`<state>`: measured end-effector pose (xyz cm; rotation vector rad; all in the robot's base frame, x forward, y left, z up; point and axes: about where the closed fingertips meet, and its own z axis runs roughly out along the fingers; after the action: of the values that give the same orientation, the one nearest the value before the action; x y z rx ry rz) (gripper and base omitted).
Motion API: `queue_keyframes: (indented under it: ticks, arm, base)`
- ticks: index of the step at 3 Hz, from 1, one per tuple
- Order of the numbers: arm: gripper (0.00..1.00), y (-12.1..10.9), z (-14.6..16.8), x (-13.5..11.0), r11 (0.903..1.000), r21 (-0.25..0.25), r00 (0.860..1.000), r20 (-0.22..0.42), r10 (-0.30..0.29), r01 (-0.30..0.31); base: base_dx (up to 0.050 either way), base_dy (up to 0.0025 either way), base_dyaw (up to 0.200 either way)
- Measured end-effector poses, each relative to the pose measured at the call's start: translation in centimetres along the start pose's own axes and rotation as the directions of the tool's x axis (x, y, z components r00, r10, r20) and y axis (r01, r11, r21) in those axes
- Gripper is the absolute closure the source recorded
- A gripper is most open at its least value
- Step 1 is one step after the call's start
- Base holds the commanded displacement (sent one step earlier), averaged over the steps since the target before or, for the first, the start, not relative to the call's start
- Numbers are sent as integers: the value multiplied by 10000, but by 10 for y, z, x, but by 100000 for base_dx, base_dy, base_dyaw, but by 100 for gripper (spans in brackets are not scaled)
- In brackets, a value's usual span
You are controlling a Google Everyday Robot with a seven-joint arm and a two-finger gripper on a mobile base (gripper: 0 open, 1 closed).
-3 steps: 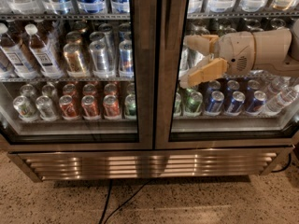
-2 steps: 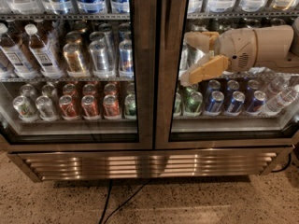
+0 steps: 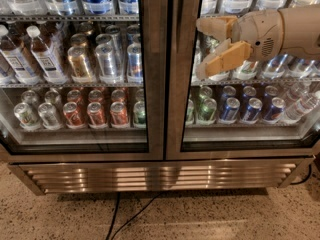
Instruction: Open right fridge door
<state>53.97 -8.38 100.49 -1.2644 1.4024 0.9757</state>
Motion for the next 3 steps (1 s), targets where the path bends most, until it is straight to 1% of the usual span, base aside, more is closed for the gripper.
queue_keyframes:
  ticks: [1, 2, 3]
  arm:
    - [0, 0, 0, -3, 10000, 15, 10000, -14, -45, 45]
    - [0, 6, -3, -2, 9990, -440, 9994, 346, -46, 61]
    - [0, 10, -8, -4, 9943, -989, 9916, 1263, -278, 405]
  base:
    - [0, 0, 0]
    - [0, 0, 0]
    - [0, 0, 0]
